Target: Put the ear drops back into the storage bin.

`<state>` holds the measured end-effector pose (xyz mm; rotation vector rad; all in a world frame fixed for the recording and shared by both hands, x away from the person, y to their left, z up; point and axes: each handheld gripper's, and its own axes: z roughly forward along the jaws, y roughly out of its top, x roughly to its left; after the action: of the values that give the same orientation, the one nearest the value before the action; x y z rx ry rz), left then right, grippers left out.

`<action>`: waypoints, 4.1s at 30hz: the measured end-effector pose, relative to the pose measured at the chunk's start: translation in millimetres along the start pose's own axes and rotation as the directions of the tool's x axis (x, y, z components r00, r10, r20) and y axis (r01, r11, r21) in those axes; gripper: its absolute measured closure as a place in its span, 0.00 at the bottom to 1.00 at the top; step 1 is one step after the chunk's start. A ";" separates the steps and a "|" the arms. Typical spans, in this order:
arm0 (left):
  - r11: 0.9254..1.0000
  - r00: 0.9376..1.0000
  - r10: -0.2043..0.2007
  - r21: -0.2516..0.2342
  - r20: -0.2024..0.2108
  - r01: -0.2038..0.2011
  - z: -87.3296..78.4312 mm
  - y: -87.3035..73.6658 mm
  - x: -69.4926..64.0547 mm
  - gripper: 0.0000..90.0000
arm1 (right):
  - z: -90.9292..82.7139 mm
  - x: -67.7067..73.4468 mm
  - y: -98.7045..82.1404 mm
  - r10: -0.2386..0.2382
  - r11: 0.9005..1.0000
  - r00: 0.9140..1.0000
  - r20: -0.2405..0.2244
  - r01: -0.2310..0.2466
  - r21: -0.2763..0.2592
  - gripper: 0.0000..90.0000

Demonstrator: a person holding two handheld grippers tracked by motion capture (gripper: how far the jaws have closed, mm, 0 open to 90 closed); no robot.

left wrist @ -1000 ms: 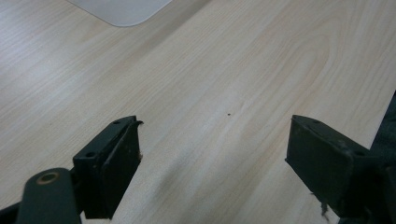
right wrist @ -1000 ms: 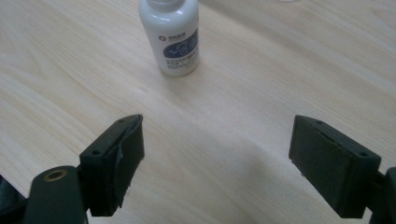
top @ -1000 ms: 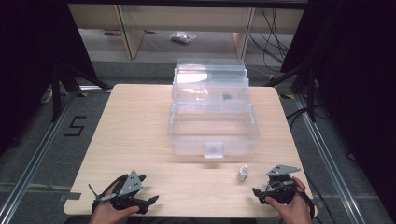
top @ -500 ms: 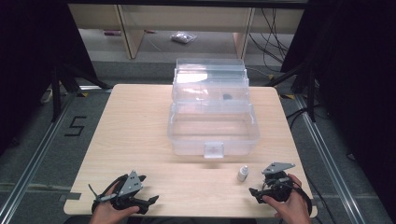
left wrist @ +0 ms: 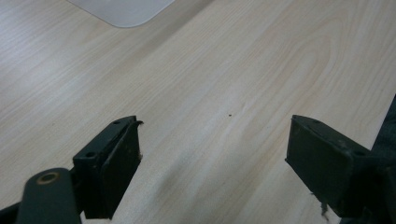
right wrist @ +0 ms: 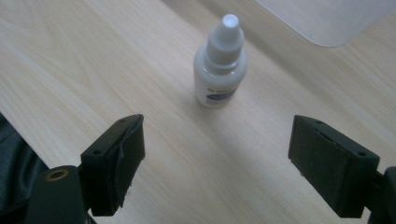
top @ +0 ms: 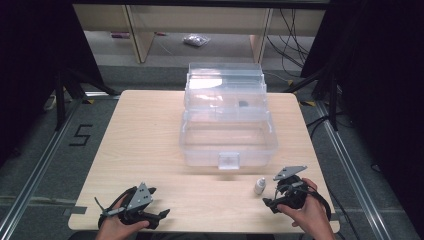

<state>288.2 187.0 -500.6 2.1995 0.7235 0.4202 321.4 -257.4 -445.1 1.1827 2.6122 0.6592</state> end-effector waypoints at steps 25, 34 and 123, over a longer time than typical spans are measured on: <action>1.000 1.000 0.004 -0.001 -0.002 -0.004 -0.7 0.4 -0.2 0.19 | 30.2 -5.8 38.1 -0.090 0.990 0.996 -0.006 0.090 0.105 0.32; 1.000 1.000 0.000 -0.008 0.000 0.000 -0.9 0.3 -0.3 0.19 | 36.6 -6.0 46.1 -0.105 0.985 0.994 -0.016 0.106 0.136 0.40; 1.000 1.000 0.004 -0.001 0.001 -0.004 -1.0 0.3 0.6 0.19 | -32.7 -34.1 118.4 -0.180 0.965 0.982 -0.059 0.187 0.185 0.67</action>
<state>288.3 187.8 -499.8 2.1999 0.7184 0.4219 410.7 -224.6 -360.3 0.9651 2.8274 0.4111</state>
